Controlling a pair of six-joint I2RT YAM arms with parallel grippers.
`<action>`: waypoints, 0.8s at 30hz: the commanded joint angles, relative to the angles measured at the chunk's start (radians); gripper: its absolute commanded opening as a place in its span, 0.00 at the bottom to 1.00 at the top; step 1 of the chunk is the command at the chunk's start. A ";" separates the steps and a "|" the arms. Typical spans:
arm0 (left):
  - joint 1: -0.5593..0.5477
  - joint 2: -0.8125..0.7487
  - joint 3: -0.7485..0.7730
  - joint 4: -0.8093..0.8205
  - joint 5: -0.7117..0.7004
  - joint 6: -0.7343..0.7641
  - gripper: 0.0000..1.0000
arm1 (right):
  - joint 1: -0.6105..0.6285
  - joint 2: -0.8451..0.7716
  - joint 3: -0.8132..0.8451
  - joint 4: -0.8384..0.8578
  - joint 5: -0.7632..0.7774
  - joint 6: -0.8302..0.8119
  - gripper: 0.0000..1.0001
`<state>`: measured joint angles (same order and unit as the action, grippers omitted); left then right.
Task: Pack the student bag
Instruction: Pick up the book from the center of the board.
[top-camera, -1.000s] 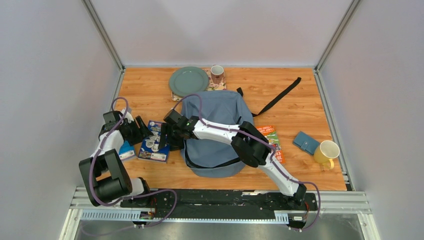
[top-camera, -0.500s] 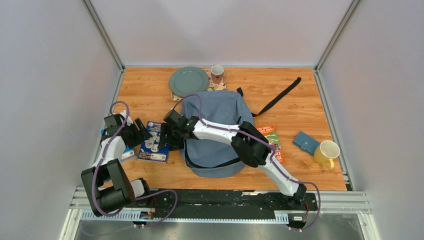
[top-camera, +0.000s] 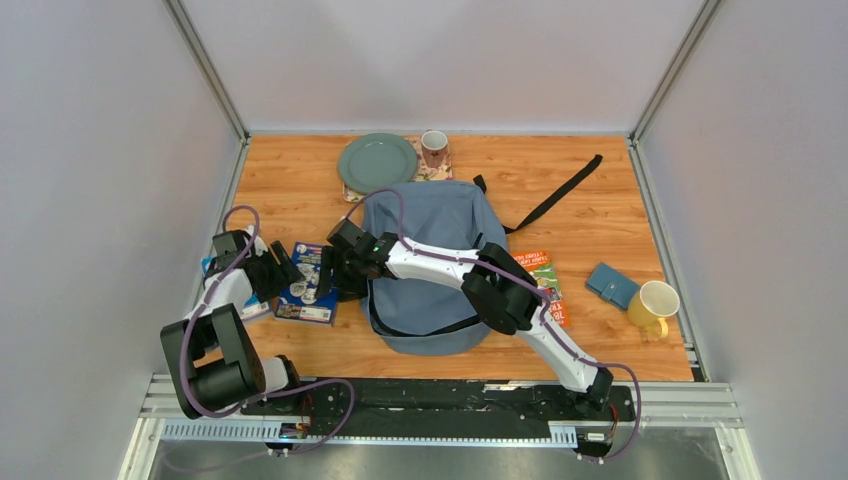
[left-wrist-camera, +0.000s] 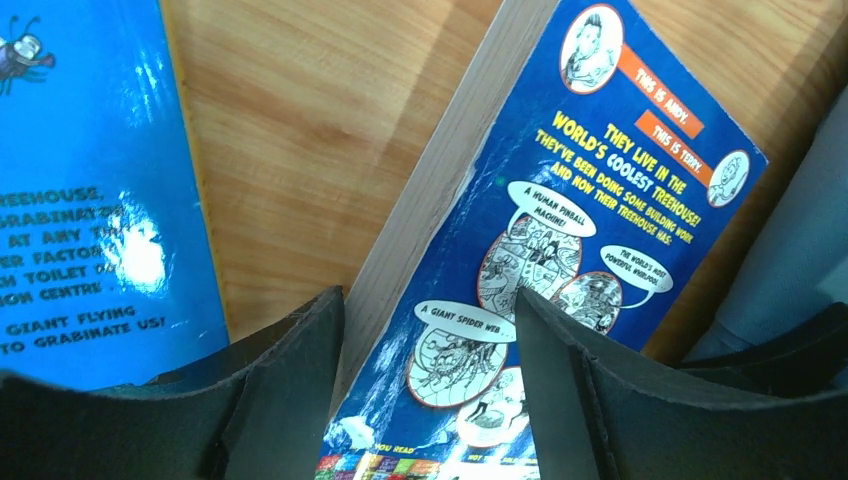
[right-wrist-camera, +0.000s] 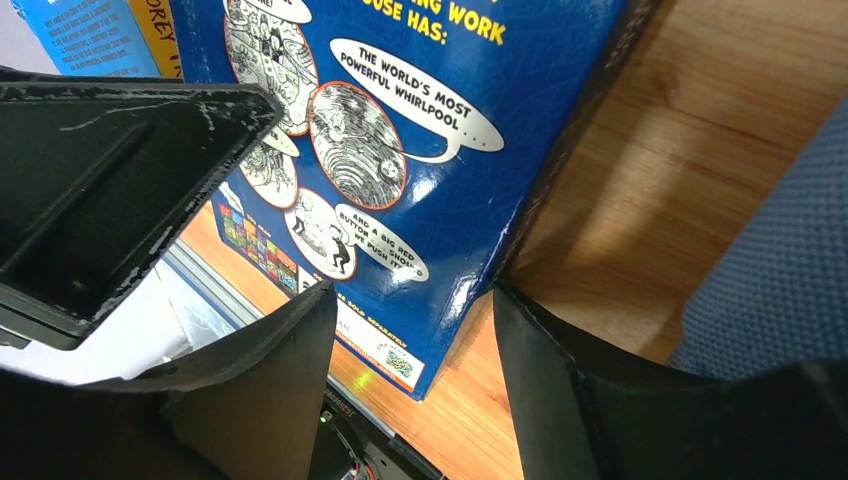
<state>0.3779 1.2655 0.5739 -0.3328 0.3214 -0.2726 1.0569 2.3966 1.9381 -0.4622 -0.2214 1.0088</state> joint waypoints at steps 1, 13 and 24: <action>-0.022 0.060 0.036 -0.026 0.051 -0.001 0.72 | 0.002 0.029 -0.005 0.022 -0.010 -0.004 0.65; -0.027 0.128 0.084 -0.112 0.378 0.059 0.33 | 0.002 0.032 -0.005 0.036 -0.038 -0.007 0.65; -0.027 0.044 0.069 -0.138 0.469 0.098 0.46 | -0.003 0.036 -0.008 0.028 -0.026 0.001 0.65</action>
<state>0.3809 1.3075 0.6632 -0.3161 0.6071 -0.1761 1.0466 2.3993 1.9381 -0.4778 -0.2638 1.0080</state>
